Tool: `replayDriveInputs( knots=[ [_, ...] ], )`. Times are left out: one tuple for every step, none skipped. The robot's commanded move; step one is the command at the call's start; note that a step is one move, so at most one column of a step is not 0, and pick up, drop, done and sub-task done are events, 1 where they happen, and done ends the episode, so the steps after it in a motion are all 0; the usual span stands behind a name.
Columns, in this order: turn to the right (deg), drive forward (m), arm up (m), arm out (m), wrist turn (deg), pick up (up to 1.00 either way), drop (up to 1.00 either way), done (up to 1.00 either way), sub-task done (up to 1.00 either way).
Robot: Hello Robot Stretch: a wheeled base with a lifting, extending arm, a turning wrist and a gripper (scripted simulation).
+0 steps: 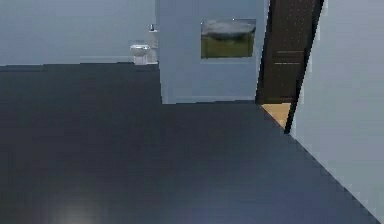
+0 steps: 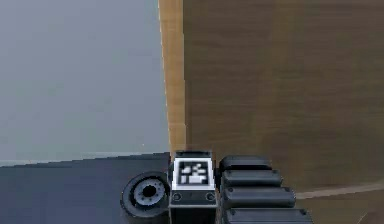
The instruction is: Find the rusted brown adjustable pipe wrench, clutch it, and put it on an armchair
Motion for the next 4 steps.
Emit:
replayDriveInputs(
  knots=[
    [15.0, 0.0, 0.0, 0.0, 0.0, 0.0, 0.0, 0.0, 0.0],
    [0.0, 1.0, 0.0, 0.0, 0.0, 0.0, 0.0, 0.0, 0.0],
    [0.0, 1.0, 0.0, 0.0, 0.0, 0.0, 0.0, 0.0, 0.0],
    [0.0, 0.75, 0.0, 0.0, 0.0, 0.0, 0.0, 0.0, 0.0]
  ],
)
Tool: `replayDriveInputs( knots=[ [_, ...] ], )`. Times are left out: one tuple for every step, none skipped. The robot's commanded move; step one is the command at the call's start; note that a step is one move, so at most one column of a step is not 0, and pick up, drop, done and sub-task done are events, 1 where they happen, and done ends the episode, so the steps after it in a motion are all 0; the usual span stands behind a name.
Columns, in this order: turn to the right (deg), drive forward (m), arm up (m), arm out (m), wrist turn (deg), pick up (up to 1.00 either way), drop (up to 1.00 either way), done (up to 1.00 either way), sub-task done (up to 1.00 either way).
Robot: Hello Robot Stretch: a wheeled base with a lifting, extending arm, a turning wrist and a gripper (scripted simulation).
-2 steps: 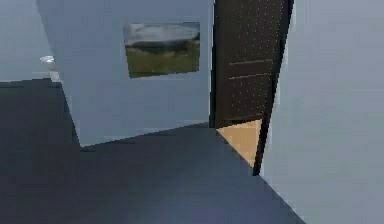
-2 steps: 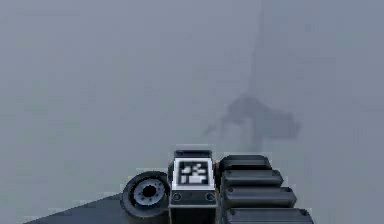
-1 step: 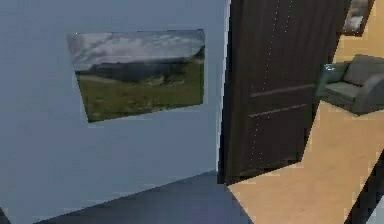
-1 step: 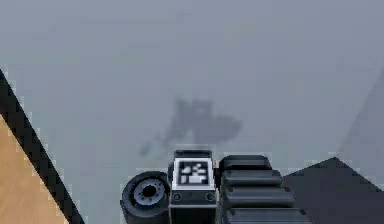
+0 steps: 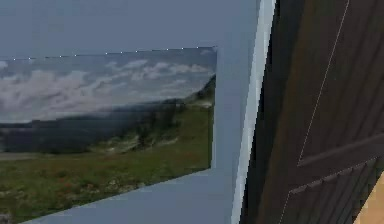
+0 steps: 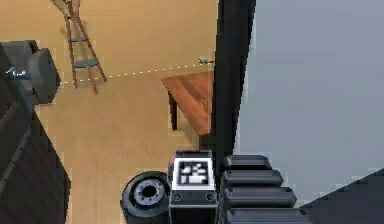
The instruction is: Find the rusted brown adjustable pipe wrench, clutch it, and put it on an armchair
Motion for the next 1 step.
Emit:
replayDriveInputs(
  knots=[
    [27.0, 0.0, 0.0, 0.0, 0.0, 0.0, 0.0, 0.0, 0.0]
  ],
)
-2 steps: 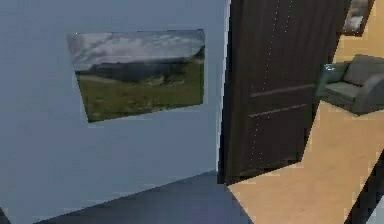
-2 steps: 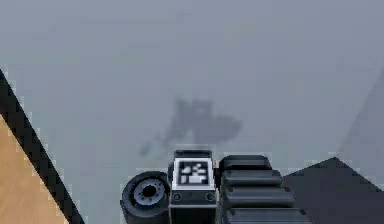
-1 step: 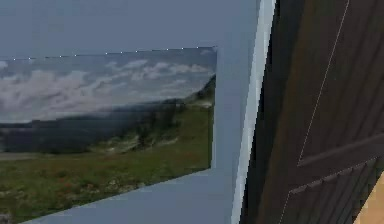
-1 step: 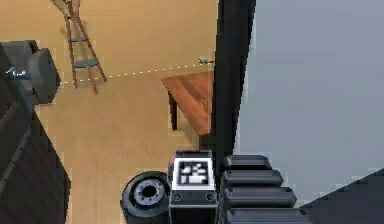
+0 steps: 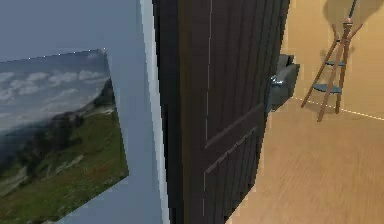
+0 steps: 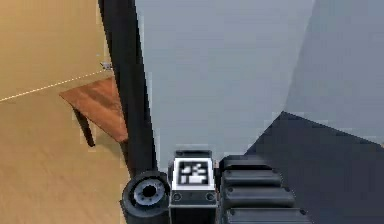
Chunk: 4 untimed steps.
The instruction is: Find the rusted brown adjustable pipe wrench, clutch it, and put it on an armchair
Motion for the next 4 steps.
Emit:
replayDriveInputs(
  knots=[
    [0.0, 0.25, 0.0, 0.0, 0.0, 0.0, 0.0, 0.0, 0.0],
    [39.0, 0.0, 0.0, 0.0, 0.0, 0.0, 0.0, 0.0, 0.0],
    [0.0, 1.0, 0.0, 0.0, 0.0, 0.0, 0.0, 0.0, 0.0],
    [3.0, 0.0, 0.0, 0.0, 0.0, 0.0, 0.0, 0.0, 0.0]
  ],
)
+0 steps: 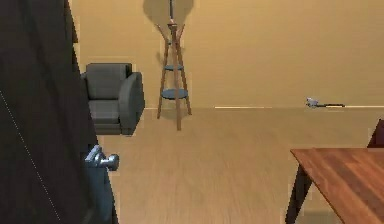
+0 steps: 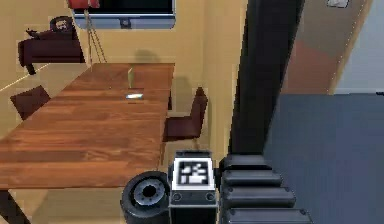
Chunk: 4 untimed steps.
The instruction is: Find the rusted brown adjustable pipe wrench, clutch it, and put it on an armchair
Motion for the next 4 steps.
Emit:
replayDriveInputs(
  knots=[
    [0.0, 0.85, 0.0, 0.0, 0.0, 0.0, 0.0, 0.0, 0.0],
    [-45.0, 0.0, 0.0, 0.0, 0.0, 0.0, 0.0, 0.0, 0.0],
    [-6.0, 0.0, 0.0, 0.0, 0.0, 0.0, 0.0, 0.0, 0.0],
    [0.0, 0.95, 0.0, 0.0, 0.0, 0.0, 0.0, 0.0, 0.0]
  ],
)
